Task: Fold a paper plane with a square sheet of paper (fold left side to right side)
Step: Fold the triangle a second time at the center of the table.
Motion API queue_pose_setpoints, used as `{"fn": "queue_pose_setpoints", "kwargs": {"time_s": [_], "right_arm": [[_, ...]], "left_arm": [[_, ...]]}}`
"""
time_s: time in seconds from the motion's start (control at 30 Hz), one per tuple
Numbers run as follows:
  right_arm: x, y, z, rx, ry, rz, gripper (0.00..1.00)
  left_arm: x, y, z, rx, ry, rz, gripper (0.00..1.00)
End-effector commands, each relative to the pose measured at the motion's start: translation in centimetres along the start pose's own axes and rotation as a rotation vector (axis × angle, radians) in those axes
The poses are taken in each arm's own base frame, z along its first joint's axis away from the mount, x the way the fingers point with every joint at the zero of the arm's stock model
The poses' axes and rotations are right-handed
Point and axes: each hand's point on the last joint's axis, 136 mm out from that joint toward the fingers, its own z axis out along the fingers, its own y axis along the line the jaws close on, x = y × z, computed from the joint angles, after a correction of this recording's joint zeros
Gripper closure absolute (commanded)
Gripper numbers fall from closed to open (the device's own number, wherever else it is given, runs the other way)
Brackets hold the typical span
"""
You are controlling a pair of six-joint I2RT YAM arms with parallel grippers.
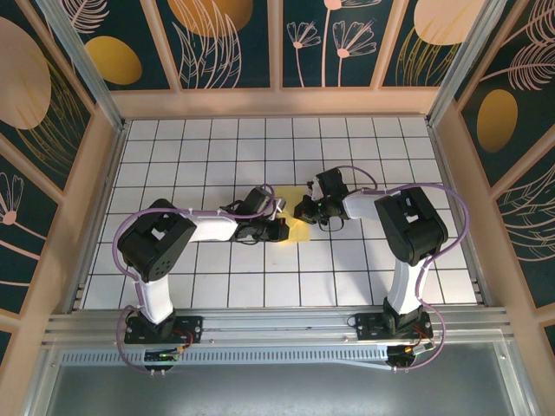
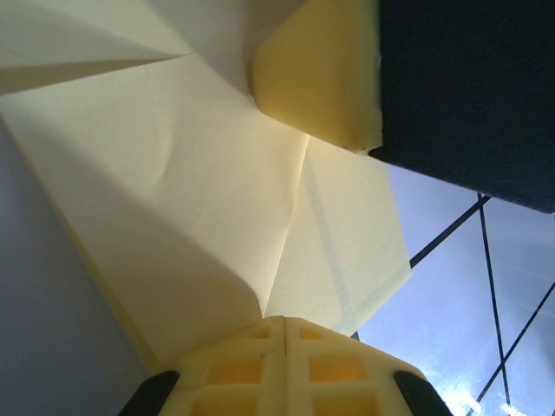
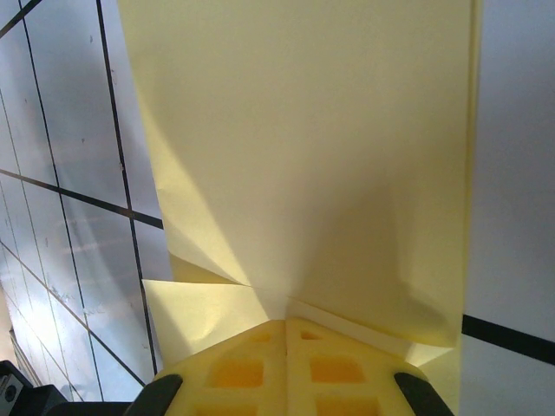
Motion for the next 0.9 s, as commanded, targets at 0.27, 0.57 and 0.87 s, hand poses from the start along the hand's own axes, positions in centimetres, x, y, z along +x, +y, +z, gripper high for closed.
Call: {"fn": "queue_pose_setpoints", "kwargs": {"time_s": [0.27, 0.57, 0.87], "right_arm": [[1.4, -3.2, 0.8, 0.125, 0.046, 0.021, 1.00], [1.3, -3.4, 0.9, 0.129, 0.049, 0.023, 1.00], [1.1, -3.4, 0.9, 0.129, 0.052, 0.022, 1.00]], "left_arm": [[1.9, 1.9, 0.3, -0.042, 0.047, -0.003, 0.98], [3.7, 2.7, -0.2, -0.055, 0.082, -0.003, 0.98], [5.1, 3.3, -1.2, -0.072, 0.102, 0.010, 0.98]]}}
